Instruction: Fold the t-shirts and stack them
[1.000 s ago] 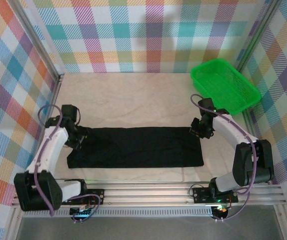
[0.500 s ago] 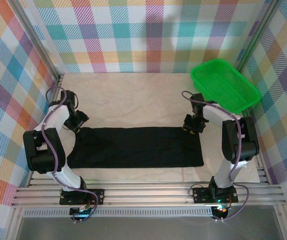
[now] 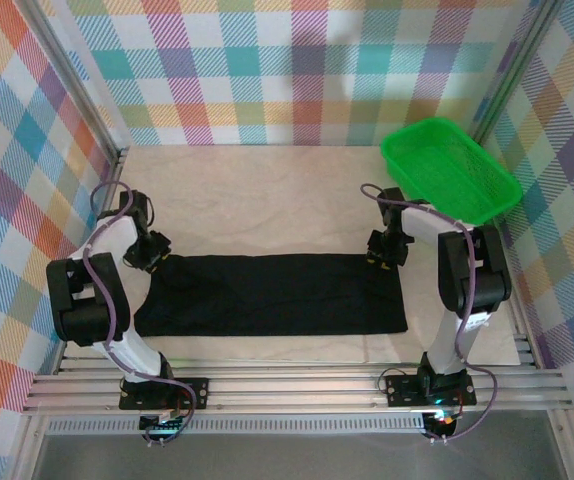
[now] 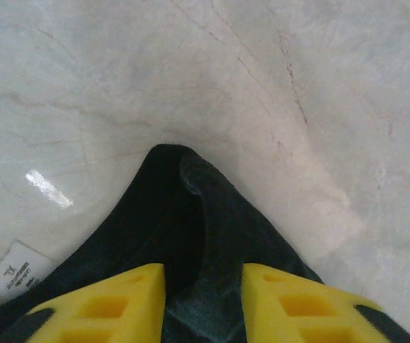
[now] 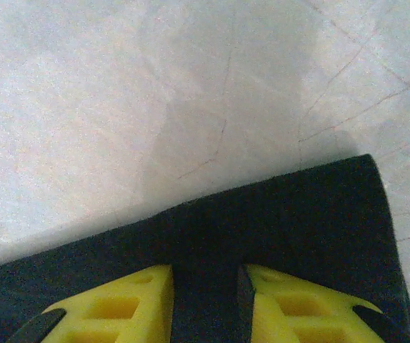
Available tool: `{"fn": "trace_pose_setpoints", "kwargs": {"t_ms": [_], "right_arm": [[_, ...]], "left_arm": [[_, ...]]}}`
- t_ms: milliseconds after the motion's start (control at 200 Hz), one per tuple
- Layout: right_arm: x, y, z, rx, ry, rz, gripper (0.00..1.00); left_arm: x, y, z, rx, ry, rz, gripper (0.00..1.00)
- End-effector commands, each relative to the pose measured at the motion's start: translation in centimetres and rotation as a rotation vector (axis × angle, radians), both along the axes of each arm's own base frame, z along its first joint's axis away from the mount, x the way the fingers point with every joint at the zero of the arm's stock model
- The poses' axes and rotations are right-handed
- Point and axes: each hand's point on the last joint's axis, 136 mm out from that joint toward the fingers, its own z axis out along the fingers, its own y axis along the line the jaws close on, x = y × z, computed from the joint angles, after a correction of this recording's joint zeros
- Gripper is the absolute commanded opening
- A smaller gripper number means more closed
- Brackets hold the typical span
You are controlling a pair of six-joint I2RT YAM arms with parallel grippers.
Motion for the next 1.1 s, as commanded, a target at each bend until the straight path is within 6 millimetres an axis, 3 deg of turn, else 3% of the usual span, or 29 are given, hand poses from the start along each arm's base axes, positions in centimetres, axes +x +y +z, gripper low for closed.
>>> {"fn": "trace_pose_setpoints", "kwargs": {"t_ms": [0, 150, 305, 415, 600, 665, 710, 775, 814, 879, 934, 1019, 1094], "right_arm": [[0.0, -0.4, -0.3, -0.035, 0.026, 0.007, 0.31], [0.2, -1.1, -0.7, -0.068, 0.04, -0.001, 0.3], [1.2, -2.4, -1.5, -0.089, 0.062, -0.04, 0.29], [3.3, -2.9, -1.6, -0.094, 0.053, -0.037, 0.28], [8.0, -1.4, -1.0, -0.035, -0.001, 0.012, 0.28], [9.3, -1.0, -0.5, -0.018, -0.013, 0.03, 0.29], [10.0, -0.7, 0.1, -0.013, -0.03, 0.039, 0.29], [10.7, -0.4, 1.8, -0.008, -0.083, 0.055, 0.31], [10.9, -0.2, 3.1, -0.008, -0.12, 0.065, 0.33], [10.7, 0.2, 5.2, 0.0, -0.174, 0.075, 0.35], [10.4, 0.8, 7.1, 0.016, -0.226, 0.089, 0.36], [9.1, 2.9, 9.5, 0.086, -0.31, 0.142, 0.38], [7.8, 6.2, 11.8, 0.199, -0.399, 0.234, 0.4]], "left_arm": [[0.0, 1.0, -1.4, 0.025, 0.037, 0.015, 0.22], [0.7, 2.6, -1.4, 0.062, 0.009, 0.048, 0.0], [3.3, 4.0, -1.0, 0.035, -0.045, 0.089, 0.0], [6.1, 4.2, -0.8, -0.01, -0.085, 0.085, 0.0], [11.2, 4.6, -0.1, -0.049, -0.153, 0.05, 0.0], [12.1, 5.3, 0.5, -0.02, -0.158, 0.055, 0.0], [12.4, 5.8, 1.4, 0.01, -0.164, 0.059, 0.11], [12.3, 6.3, 3.5, 0.068, -0.18, 0.063, 0.38], [11.8, 6.3, 5.2, 0.119, -0.191, 0.057, 0.44], [10.6, 5.1, 8.2, 0.171, -0.235, 0.032, 0.45], [9.2, 2.7, 10.3, 0.185, -0.286, -0.006, 0.44], [5.8, -2.3, 11.2, 0.184, -0.3, -0.109, 0.4], [2.7, -7.7, 10.4, 0.151, -0.306, -0.233, 0.33]]}}
